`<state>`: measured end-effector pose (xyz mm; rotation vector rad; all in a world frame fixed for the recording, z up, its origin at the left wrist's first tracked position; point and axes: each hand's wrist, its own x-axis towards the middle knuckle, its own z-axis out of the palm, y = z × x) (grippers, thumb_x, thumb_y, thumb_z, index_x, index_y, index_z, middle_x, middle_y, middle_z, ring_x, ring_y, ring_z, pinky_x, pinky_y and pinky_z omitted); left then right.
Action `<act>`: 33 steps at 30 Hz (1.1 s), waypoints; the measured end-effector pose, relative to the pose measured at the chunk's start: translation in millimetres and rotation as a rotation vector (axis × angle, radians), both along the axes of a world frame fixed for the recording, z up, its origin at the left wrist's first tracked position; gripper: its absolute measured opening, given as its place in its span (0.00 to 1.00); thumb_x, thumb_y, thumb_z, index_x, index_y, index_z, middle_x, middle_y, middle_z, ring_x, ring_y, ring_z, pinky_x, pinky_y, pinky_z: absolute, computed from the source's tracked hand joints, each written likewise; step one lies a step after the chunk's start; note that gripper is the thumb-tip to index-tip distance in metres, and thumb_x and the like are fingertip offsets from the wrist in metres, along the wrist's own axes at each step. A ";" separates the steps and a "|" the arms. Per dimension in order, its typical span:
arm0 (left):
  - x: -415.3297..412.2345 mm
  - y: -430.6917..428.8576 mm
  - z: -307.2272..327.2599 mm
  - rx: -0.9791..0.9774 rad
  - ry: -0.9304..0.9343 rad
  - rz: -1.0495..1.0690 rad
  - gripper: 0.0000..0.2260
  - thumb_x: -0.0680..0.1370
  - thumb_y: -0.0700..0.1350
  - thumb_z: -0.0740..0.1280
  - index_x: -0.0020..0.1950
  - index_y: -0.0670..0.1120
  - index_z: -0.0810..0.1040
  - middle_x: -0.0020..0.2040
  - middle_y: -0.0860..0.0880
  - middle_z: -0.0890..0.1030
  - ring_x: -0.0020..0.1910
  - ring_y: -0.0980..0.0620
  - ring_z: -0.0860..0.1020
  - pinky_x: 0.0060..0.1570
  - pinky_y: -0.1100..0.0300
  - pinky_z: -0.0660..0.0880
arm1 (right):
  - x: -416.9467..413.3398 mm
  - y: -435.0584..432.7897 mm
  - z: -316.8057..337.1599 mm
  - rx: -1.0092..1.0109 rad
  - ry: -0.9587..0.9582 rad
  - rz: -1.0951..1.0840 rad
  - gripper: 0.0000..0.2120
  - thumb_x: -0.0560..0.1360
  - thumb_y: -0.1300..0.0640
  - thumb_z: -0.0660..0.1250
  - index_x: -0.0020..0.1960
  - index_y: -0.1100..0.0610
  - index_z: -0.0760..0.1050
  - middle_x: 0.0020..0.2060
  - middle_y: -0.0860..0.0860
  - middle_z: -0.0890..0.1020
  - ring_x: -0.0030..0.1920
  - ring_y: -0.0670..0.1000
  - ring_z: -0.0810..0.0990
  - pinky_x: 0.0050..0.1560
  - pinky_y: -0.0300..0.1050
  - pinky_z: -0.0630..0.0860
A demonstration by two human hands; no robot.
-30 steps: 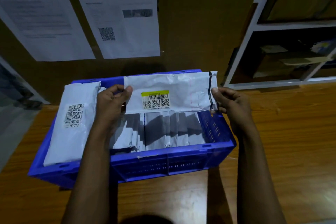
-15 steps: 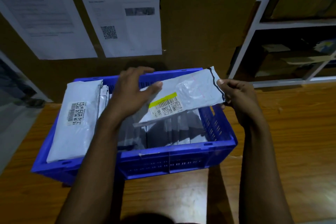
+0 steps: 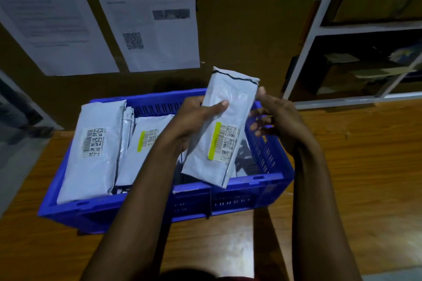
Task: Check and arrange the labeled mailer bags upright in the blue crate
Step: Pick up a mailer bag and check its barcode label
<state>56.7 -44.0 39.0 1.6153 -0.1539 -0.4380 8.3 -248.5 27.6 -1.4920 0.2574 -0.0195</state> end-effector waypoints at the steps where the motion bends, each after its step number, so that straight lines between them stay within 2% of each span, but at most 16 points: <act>1: 3.7 2.5 -0.9 -0.008 -0.004 0.049 0.12 0.78 0.46 0.74 0.56 0.40 0.84 0.46 0.42 0.87 0.43 0.45 0.87 0.44 0.52 0.83 | -3.1 5.3 -2.1 0.013 0.023 0.045 0.16 0.80 0.44 0.68 0.55 0.56 0.82 0.36 0.53 0.86 0.31 0.53 0.81 0.30 0.43 0.79; 5: 9.6 10.2 -4.6 0.003 0.018 0.122 0.14 0.78 0.48 0.74 0.59 0.42 0.83 0.48 0.43 0.88 0.47 0.42 0.87 0.54 0.43 0.82 | -5.7 22.4 -8.7 -0.006 0.036 0.102 0.12 0.77 0.54 0.75 0.54 0.62 0.84 0.43 0.57 0.87 0.33 0.53 0.84 0.35 0.43 0.83; 9: 7.9 18.2 -8.5 0.001 0.017 0.160 0.12 0.78 0.48 0.73 0.59 0.44 0.83 0.49 0.46 0.88 0.47 0.44 0.87 0.54 0.45 0.82 | -1.2 28.2 -11.5 -0.023 0.052 0.039 0.03 0.77 0.63 0.73 0.49 0.63 0.84 0.42 0.60 0.87 0.31 0.52 0.84 0.33 0.41 0.82; 12: 7.2 23.8 -11.4 0.026 -0.012 0.200 0.11 0.78 0.46 0.73 0.59 0.44 0.83 0.49 0.46 0.88 0.47 0.46 0.87 0.55 0.46 0.82 | 1.4 32.4 -13.1 -0.048 0.053 0.011 0.03 0.78 0.64 0.71 0.50 0.63 0.84 0.44 0.61 0.86 0.31 0.52 0.84 0.33 0.41 0.81; 14: 6.4 25.8 -12.4 0.019 -0.022 0.213 0.12 0.78 0.46 0.73 0.59 0.44 0.83 0.50 0.46 0.88 0.48 0.46 0.87 0.54 0.46 0.82 | 1.9 36.6 -12.2 -0.052 0.041 0.030 0.07 0.78 0.59 0.73 0.52 0.63 0.85 0.44 0.59 0.87 0.32 0.52 0.84 0.33 0.42 0.81; 16: 5.0 27.8 -11.9 0.009 -0.024 0.217 0.11 0.78 0.47 0.73 0.59 0.45 0.82 0.49 0.47 0.88 0.47 0.47 0.87 0.51 0.48 0.83 | 2.7 40.7 -12.9 -0.088 0.042 0.086 0.10 0.77 0.56 0.75 0.54 0.61 0.85 0.44 0.56 0.88 0.34 0.51 0.84 0.34 0.43 0.82; 19: 1.6 32.4 -11.8 -0.066 0.030 0.237 0.10 0.79 0.44 0.72 0.60 0.44 0.81 0.48 0.46 0.88 0.45 0.47 0.87 0.39 0.56 0.83 | 7.2 47.2 -20.2 -0.108 0.022 0.134 0.10 0.76 0.60 0.76 0.55 0.63 0.84 0.40 0.56 0.87 0.33 0.50 0.81 0.33 0.43 0.81; 20: 1.2 35.3 -12.7 -0.068 0.034 0.257 0.11 0.78 0.44 0.73 0.59 0.44 0.81 0.49 0.45 0.88 0.44 0.47 0.87 0.38 0.56 0.83 | 9.5 50.6 -23.0 -0.104 0.014 0.139 0.09 0.76 0.60 0.76 0.55 0.63 0.84 0.38 0.56 0.86 0.32 0.50 0.81 0.33 0.44 0.81; 22: 3.5 45.7 -17.7 -0.014 0.020 0.313 0.12 0.77 0.45 0.74 0.59 0.45 0.82 0.50 0.45 0.87 0.44 0.47 0.87 0.42 0.54 0.84 | 14.3 61.1 -26.6 -0.104 0.002 0.161 0.06 0.76 0.62 0.75 0.53 0.62 0.84 0.37 0.55 0.86 0.31 0.49 0.80 0.33 0.44 0.80; 26: 11.4 78.4 -26.0 0.067 0.013 0.457 0.14 0.72 0.49 0.79 0.55 0.47 0.84 0.48 0.46 0.88 0.46 0.44 0.87 0.53 0.40 0.82 | 30.0 94.0 -27.5 -0.140 -0.002 0.229 0.05 0.78 0.64 0.73 0.52 0.65 0.83 0.36 0.57 0.83 0.32 0.53 0.80 0.33 0.44 0.83; 29: 14.4 101.5 -26.5 0.327 -0.114 0.578 0.16 0.69 0.55 0.80 0.52 0.49 0.85 0.48 0.48 0.87 0.46 0.46 0.86 0.53 0.43 0.83 | 48.1 121.1 -32.0 -0.168 0.016 0.276 0.09 0.77 0.64 0.73 0.55 0.68 0.82 0.42 0.62 0.85 0.33 0.55 0.82 0.39 0.48 0.85; 31: 13.6 114.6 -26.7 0.577 -0.219 0.645 0.20 0.72 0.57 0.77 0.58 0.48 0.84 0.53 0.46 0.86 0.50 0.47 0.85 0.55 0.47 0.81 | 59.2 137.4 -35.7 -0.194 0.054 0.326 0.12 0.77 0.63 0.74 0.57 0.69 0.81 0.47 0.63 0.86 0.33 0.54 0.84 0.44 0.52 0.86; 33: 12.8 122.9 -30.6 0.748 -0.347 0.719 0.21 0.75 0.56 0.74 0.63 0.45 0.82 0.58 0.44 0.84 0.57 0.44 0.82 0.60 0.47 0.78 | 68.8 150.7 -40.9 -0.230 0.094 0.373 0.14 0.76 0.64 0.74 0.58 0.71 0.80 0.50 0.66 0.86 0.33 0.55 0.85 0.49 0.56 0.86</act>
